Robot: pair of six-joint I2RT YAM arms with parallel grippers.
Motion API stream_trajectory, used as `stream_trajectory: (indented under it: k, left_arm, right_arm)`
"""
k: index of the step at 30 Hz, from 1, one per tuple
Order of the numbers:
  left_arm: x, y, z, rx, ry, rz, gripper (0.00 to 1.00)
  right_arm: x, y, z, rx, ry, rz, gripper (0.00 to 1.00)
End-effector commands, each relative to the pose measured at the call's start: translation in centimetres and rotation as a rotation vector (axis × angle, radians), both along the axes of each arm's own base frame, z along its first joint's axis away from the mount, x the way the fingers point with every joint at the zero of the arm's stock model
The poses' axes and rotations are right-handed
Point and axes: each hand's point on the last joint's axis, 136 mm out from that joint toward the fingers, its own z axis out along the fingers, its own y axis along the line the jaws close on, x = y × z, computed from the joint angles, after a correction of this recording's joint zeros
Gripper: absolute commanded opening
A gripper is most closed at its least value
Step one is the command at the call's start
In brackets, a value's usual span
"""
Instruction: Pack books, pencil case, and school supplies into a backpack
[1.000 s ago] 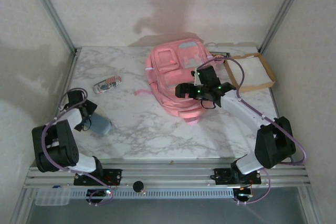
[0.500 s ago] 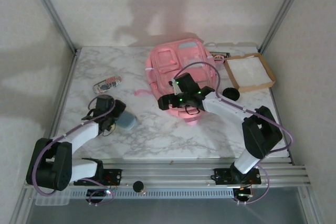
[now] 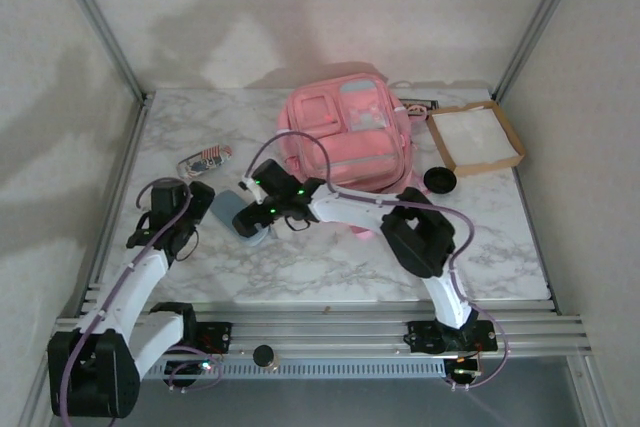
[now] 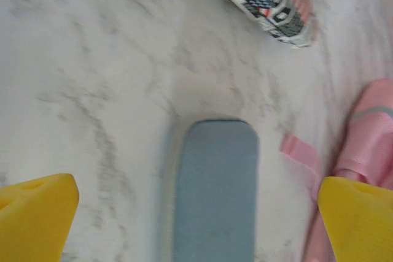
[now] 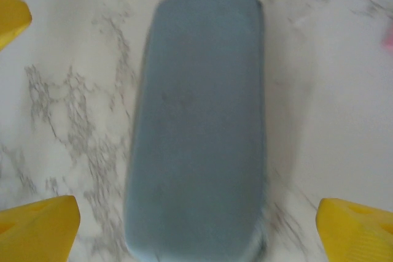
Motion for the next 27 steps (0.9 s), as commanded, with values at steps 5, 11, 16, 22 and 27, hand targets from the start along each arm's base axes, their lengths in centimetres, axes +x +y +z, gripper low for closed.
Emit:
stream_trajectory:
  k: [5,11,16,22,27]
  left_arm:
    - [-1.7,1.7,-0.1,0.080,0.075,0.014,0.99]
    - [-1.7,1.9,-0.2,0.086,0.076,0.013,0.99]
    - [-2.0,2.2,-0.4,0.097,0.092,0.019,1.00]
    - [-1.8,2.1,-0.2,0.092,0.080,0.014,0.99]
    - [-1.6,2.0,-0.2,0.090,0.078,0.007,0.99]
  right_arm:
    - [1.9,1.7,-2.6,-0.118,-0.086,-0.079,0.99]
    - [0.3,2.9,-4.1,-0.155,-0.099,-0.004,0.99]
    - [-0.5,3.1,-5.9,-0.213,-0.107,0.008,0.99]
    - [-0.3,3.1,-7.0,-0.249,-0.128,0.004,0.99]
    - [-0.1,2.4,-6.8,-0.267,-0.142,-0.012,0.96]
